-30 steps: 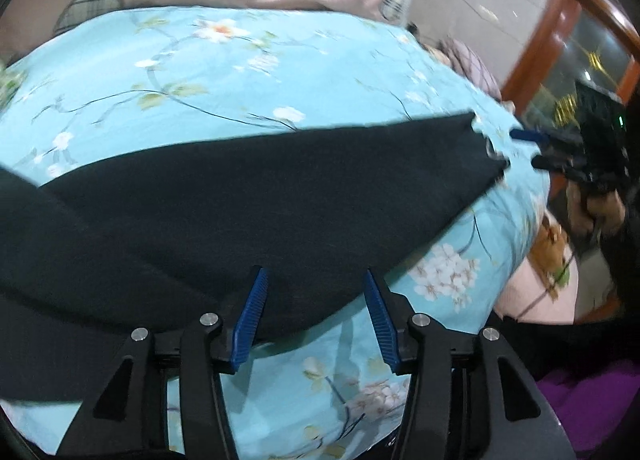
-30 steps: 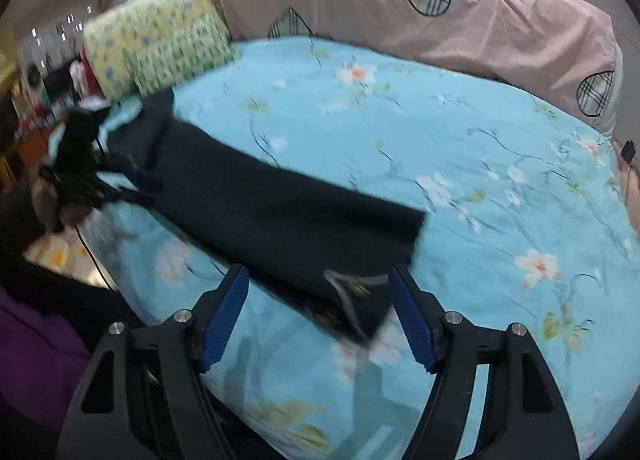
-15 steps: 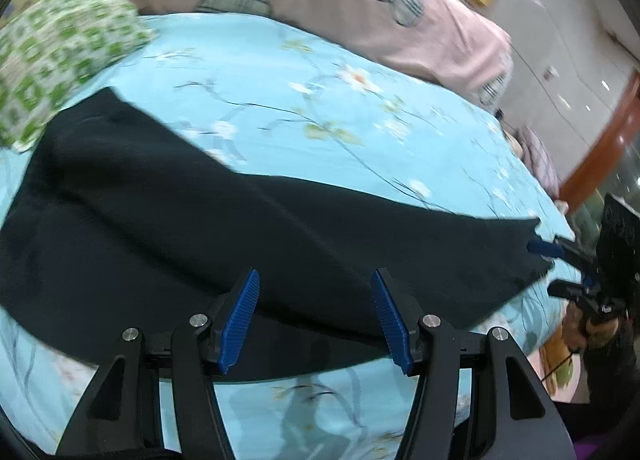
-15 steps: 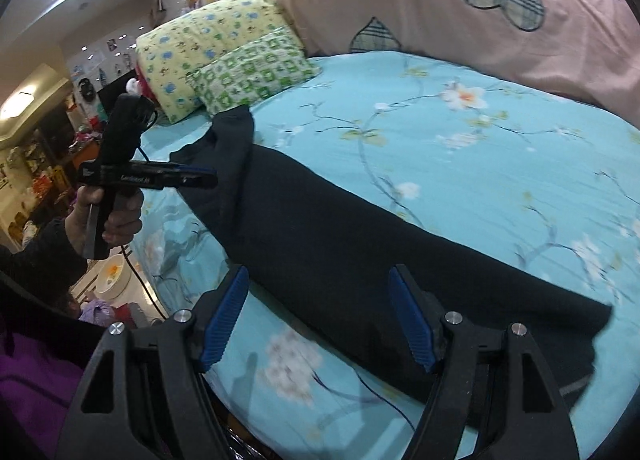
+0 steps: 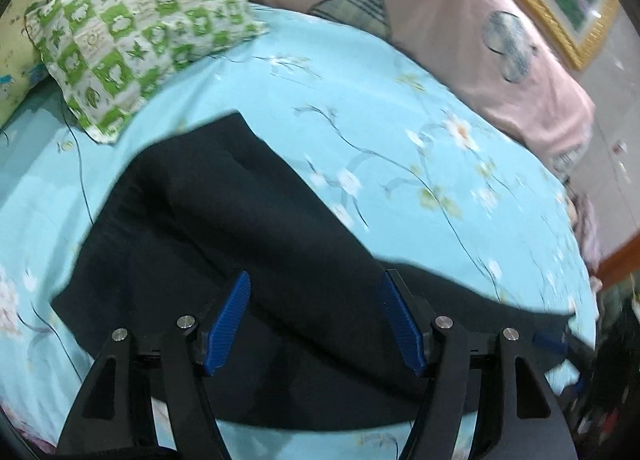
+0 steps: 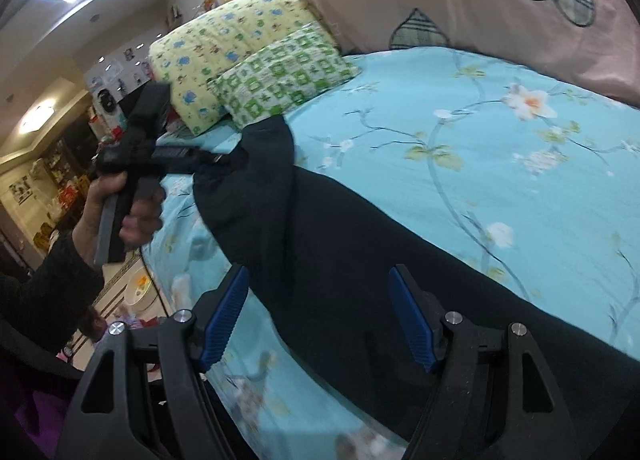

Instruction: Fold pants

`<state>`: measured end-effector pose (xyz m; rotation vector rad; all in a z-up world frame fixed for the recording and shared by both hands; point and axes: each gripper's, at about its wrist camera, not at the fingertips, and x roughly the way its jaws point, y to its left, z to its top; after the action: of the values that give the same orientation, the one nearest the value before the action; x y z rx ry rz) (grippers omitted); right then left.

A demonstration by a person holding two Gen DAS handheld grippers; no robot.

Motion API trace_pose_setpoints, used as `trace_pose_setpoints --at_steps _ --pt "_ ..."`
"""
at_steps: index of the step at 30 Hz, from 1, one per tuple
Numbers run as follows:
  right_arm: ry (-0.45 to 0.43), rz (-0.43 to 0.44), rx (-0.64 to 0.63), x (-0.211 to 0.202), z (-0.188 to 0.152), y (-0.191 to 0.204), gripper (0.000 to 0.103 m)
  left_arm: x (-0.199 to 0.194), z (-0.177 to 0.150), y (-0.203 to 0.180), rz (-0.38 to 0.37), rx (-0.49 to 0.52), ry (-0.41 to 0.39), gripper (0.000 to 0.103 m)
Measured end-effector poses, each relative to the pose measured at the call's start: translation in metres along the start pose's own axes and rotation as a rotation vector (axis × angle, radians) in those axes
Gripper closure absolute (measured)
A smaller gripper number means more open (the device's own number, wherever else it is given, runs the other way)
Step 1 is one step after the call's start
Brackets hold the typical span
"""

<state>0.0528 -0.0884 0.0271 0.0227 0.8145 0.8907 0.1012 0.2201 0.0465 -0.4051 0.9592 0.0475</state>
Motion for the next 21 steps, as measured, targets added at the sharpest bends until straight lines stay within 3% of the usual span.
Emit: trace_pose_setpoints --at_steps 5,11,17,21 --pt "0.040 0.036 -0.044 0.028 0.013 0.013 0.030 0.021 0.049 -0.003 0.075 -0.019 0.099 0.035" --pt "0.081 0.076 -0.030 0.062 0.031 0.012 0.030 0.061 0.089 -0.015 0.254 0.033 0.237 0.035" --pt "0.166 0.101 -0.042 0.098 0.038 0.012 0.030 0.107 0.092 -0.018 0.336 0.048 0.387 0.035" --pt "0.207 0.110 -0.028 0.114 0.037 0.009 0.030 0.127 0.084 -0.017 0.412 0.086 0.424 0.043"
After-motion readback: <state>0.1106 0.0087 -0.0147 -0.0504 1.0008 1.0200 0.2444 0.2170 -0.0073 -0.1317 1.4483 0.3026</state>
